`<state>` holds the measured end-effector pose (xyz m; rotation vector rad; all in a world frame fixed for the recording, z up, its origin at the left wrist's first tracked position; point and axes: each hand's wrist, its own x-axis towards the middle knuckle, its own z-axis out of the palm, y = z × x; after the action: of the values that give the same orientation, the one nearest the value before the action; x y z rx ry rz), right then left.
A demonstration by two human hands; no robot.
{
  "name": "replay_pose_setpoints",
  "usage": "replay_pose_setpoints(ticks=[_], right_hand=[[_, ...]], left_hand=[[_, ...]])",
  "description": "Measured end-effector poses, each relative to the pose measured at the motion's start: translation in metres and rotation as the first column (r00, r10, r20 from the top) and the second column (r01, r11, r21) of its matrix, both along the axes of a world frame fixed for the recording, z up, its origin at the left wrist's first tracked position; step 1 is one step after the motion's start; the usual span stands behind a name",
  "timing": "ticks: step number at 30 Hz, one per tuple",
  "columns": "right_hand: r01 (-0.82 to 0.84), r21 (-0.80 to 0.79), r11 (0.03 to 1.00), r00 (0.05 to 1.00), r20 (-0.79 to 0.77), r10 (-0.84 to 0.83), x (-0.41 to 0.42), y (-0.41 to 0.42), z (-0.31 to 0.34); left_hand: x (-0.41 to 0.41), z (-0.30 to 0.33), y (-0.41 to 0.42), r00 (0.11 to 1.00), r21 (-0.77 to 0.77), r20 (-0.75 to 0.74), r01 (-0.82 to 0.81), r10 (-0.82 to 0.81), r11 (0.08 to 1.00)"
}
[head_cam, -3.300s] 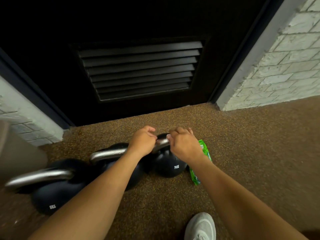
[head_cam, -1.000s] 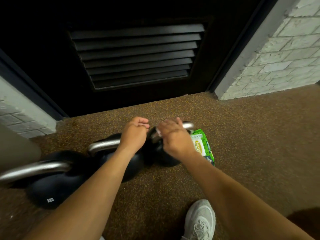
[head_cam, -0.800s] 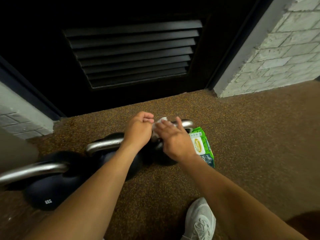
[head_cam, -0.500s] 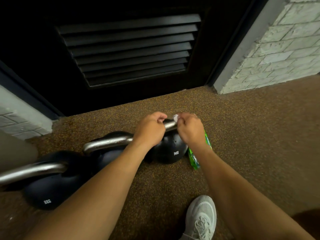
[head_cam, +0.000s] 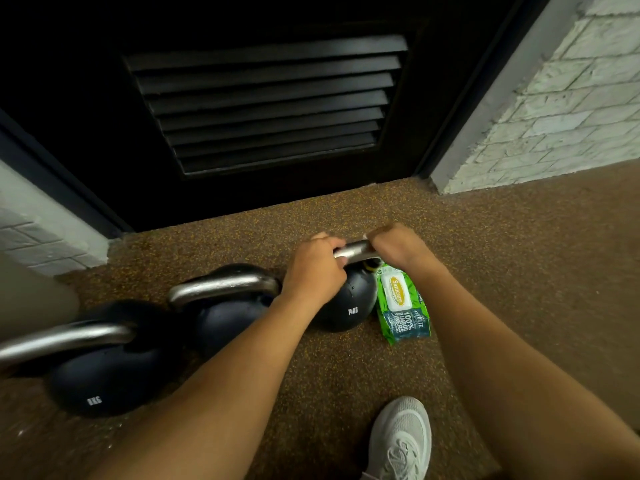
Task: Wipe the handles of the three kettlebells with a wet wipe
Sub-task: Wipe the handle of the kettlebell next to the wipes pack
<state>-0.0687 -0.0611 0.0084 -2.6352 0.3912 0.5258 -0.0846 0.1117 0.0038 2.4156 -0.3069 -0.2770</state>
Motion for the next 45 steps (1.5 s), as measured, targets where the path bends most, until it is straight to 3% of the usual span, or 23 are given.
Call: replay_pose_setpoints(ticks=[4,8,12,14,16,18,20,22,23,29,35,39,42,45], right_hand=[[0.149,0.121,0.981,0.984,0.079,-0.159,-0.014,0.004,0.003],[-0.129,-0.085,0.988,0.988,-0.092,0.121,0.012,0.005,0.004],[-0.249,-0.085,0.965,0.931,-0.295,0.214,0.037,0.007,0.0],[-0.111,0.015,0.994,0.946,-0.305,0.111,0.043,0.001,-0.008],[0.161,0.184,0.97,0.952,-0.289,-0.103,0.043,-0.008,-0.018],[0.407,0.356,0.841,0.908,-0.256,-0.331,0.035,-0.016,-0.027],[0.609,0.524,0.595,0.781,-0.268,-0.564,0.02,-0.017,-0.037],[0.676,0.637,0.371,0.651,-0.28,-0.706,0.002,-0.019,-0.052],[0.672,0.667,0.322,0.617,-0.263,-0.742,-0.007,-0.019,-0.059],[0.548,0.712,0.438,0.638,-0.017,-0.77,-0.048,0.01,-0.089],[0.62,0.364,0.695,0.722,0.081,-0.687,-0.053,0.046,-0.1],[0.602,0.318,0.733,0.754,0.079,-0.653,-0.063,0.072,-0.108],[0.426,0.127,0.896,0.891,0.111,-0.44,-0.071,0.081,-0.115],[0.285,0.021,0.958,0.944,0.168,-0.284,-0.077,0.084,-0.115]], left_hand=[[-0.001,-0.001,-0.003,1.0,-0.006,0.015,-0.012,0.012,1.0],[0.002,-0.001,-0.002,1.0,0.011,0.0,-0.011,0.011,1.0],[0.003,0.001,-0.005,1.0,0.01,-0.005,-0.027,0.027,1.0],[0.003,0.002,-0.006,0.999,0.015,-0.013,-0.031,0.031,0.999],[0.004,0.002,-0.006,0.998,0.013,-0.03,-0.049,0.049,0.999],[0.004,0.003,-0.005,0.997,0.001,-0.045,-0.064,0.064,0.998],[0.004,0.004,-0.005,0.996,-0.014,-0.055,-0.072,0.071,0.997],[0.004,0.005,-0.005,0.995,-0.035,-0.063,-0.078,0.076,0.996],[0.004,0.005,-0.005,0.995,-0.04,-0.063,-0.078,0.075,0.996],[0.006,0.006,-0.001,0.995,-0.043,-0.086,-0.052,0.048,0.998],[0.009,0.0,-0.001,0.995,-0.054,-0.084,-0.051,0.046,0.997],[0.012,-0.002,0.001,0.996,-0.048,-0.087,-0.041,0.037,0.998],[0.015,-0.003,0.002,0.995,-0.047,-0.09,-0.033,0.029,0.998],[0.016,-0.003,0.002,0.996,-0.058,-0.09,-0.035,0.03,0.998]])
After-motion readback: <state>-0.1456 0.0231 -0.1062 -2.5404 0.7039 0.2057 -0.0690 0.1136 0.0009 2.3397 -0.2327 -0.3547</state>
